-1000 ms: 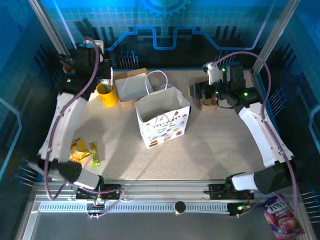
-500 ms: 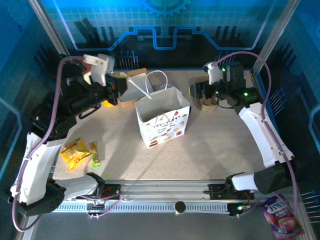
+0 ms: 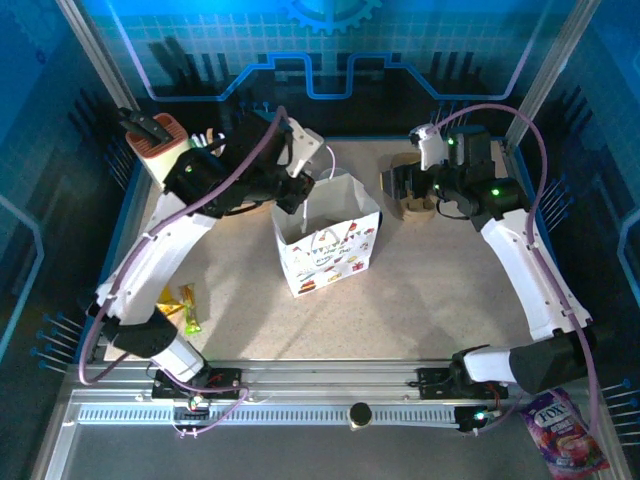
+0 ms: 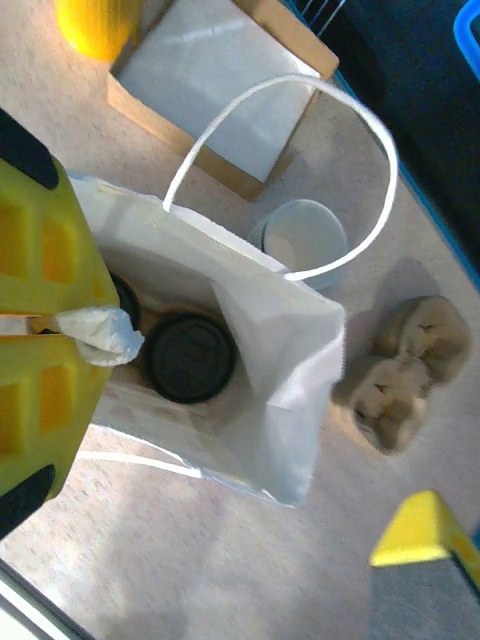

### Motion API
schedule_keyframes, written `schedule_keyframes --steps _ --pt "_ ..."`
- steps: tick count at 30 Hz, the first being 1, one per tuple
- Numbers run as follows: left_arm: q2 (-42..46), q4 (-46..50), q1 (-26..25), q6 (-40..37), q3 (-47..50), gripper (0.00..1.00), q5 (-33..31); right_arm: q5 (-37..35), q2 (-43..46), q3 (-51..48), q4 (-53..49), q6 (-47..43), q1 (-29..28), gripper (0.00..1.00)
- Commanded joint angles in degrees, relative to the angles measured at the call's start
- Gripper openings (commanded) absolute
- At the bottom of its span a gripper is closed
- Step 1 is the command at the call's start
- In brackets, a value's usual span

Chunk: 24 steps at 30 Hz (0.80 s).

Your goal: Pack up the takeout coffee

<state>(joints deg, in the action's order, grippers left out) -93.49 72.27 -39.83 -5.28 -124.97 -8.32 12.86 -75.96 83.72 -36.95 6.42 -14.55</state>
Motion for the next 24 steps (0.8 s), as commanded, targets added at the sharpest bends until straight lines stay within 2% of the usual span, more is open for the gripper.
schedule_keyframes --steps 1,7,12,15,20,24 --pt "-5.4 13.2 -1.5 -4.4 -6.1 0.13 -4.4 0.4 0.6 -0.8 0.3 -0.2 0.7 0.78" --pt "-19.9 19.5 -2.0 -4.6 -16.4 0.19 -4.0 0.5 0.8 -1.6 0.4 -0.2 0.8 0.78" --pt "-25.2 17.8 -1.8 -4.9 -24.2 0.38 -2.5 0.6 1.6 -2.1 0.3 -0.1 1.0 0.79" --pt "-25.0 16.8 -1.4 -4.8 -27.5 0.44 -1.2 0.9 1.9 -2.1 0.3 -0.2 1.1 0.79" --pt "-20.9 13.9 1.2 -2.3 -28.8 0.46 3.8 2.0 2.3 -3.1 1.5 0.8 1.0 0.79" --pt "-13.2 5.7 4.8 0.3 -19.2 0.47 6.9 2.3 2.0 -3.7 2.3 1.1 0.5 0.79"
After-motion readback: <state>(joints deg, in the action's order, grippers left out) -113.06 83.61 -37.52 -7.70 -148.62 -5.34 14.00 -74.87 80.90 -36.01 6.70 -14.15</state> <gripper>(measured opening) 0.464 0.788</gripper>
